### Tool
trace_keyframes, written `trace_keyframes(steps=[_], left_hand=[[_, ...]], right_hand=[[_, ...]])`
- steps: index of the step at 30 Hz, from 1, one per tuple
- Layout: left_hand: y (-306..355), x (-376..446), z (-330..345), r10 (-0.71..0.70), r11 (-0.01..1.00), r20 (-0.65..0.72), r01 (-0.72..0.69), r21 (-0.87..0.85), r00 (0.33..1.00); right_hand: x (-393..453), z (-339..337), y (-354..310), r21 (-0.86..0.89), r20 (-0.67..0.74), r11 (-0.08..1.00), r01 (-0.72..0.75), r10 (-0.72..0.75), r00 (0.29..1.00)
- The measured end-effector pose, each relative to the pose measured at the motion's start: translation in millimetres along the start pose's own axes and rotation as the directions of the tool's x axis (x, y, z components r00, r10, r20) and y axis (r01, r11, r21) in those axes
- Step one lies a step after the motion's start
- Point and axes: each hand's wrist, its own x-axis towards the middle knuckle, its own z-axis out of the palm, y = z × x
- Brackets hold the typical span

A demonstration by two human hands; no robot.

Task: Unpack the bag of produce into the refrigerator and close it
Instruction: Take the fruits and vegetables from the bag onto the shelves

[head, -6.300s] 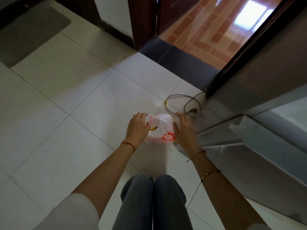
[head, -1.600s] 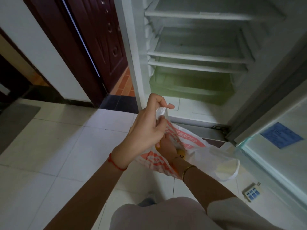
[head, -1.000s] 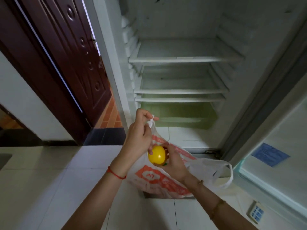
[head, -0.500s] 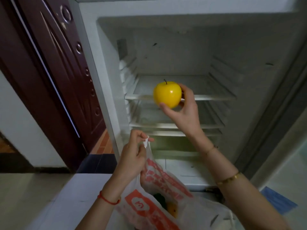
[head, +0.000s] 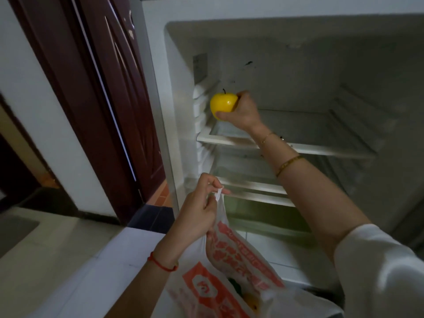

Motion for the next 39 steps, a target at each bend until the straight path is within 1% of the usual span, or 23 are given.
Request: trace_keyframes(steps=[3, 7, 13, 15, 16, 18, 20, 22, 24, 25, 27, 29, 31, 33, 35, 38, 39], left_hand=[[-2, 5, -1, -0.019, 1.000, -0.010, 0.019, 0.007, 1.000], [-2, 10, -4, -0.046, 0.999, -0.021, 0.046, 0.004, 0.999], [3, 11, -7, -0.035, 0.999, -0.031, 0.036, 0.014, 0.999], [4, 9, -7, -0.030, 0.999, -0.037, 0.031, 0.020, 0.999], [5, 8, -7, -0.028, 0.999, -0.036, 0.029, 0.027, 0.999], [6, 5, -6, -0.030, 0.998, -0.037, 0.032, 0.049, 0.999], [8, 1, -5, -0.031, 0.997, -0.060, 0.036, 0.075, 0.998], [10, -2, -2, -0.014, 0.993, -0.095, 0.025, 0.117, 0.995], [11, -5, 1, 0.007, 0.989, -0.120, 0.011, 0.145, 0.993], [11, -6, 2, 0.009, 0.988, -0.131, 0.011, 0.153, 0.991], [9, -8, 3, 0.007, 0.981, -0.153, 0.023, 0.194, 0.988], [6, -10, 4, 0.023, 0.968, -0.180, 0.024, 0.251, 0.983], [3, -11, 7, 0.047, 0.965, -0.194, 0.006, 0.263, 0.980], [1, -13, 10, 0.053, 0.964, -0.199, 0.002, 0.266, 0.979], [0, -15, 13, 0.055, 0.965, -0.208, 0.002, 0.263, 0.977], [3, -22, 16, 0.088, 0.954, -0.233, -0.015, 0.300, 0.968], [4, -25, 16, 0.101, 0.950, -0.242, -0.021, 0.312, 0.965]], right_hand=[[15, 10, 7, -0.054, 0.063, 0.998, -0.035, 0.038, 0.997], [24, 20, 18, -0.080, 0.113, 0.995, -0.064, 0.073, 0.991], [24, 24, 22, -0.087, 0.118, 0.994, -0.070, 0.080, 0.990], [17, 19, 21, -0.066, 0.109, 0.995, -0.074, 0.080, 0.991], [10, 16, 21, -0.044, 0.092, 0.996, -0.076, 0.080, 0.993], [-9, 9, 21, -0.009, 0.003, 0.999, -0.048, 0.048, 0.999], [-39, 2, 21, 0.028, -0.141, 0.999, 0.044, -0.039, 0.989], [-80, -5, 21, 0.083, -0.261, 0.984, 0.156, -0.130, 0.957], [-125, -10, 24, 0.132, -0.293, 0.971, 0.197, -0.152, 0.944], [-147, -11, 29, 0.150, -0.271, 0.970, 0.191, -0.146, 0.952], [-188, -11, 42, 0.158, -0.166, 0.976, 0.149, -0.122, 0.979], [-225, -9, 61, 0.162, -0.028, 0.983, 0.081, -0.077, 0.997], [-259, -3, 80, 0.142, 0.137, 0.990, 0.016, -0.035, 0.990], [-287, 7, 98, 0.067, 0.341, 0.996, -0.051, 0.025, 0.940], [-308, 18, 113, -0.007, 0.500, 0.995, -0.100, 0.090, 0.861], [-329, 35, 133, -0.092, 0.626, 0.991, -0.098, 0.134, 0.768], [-333, 40, 139, -0.140, 0.652, 0.984, -0.112, 0.176, 0.737]])
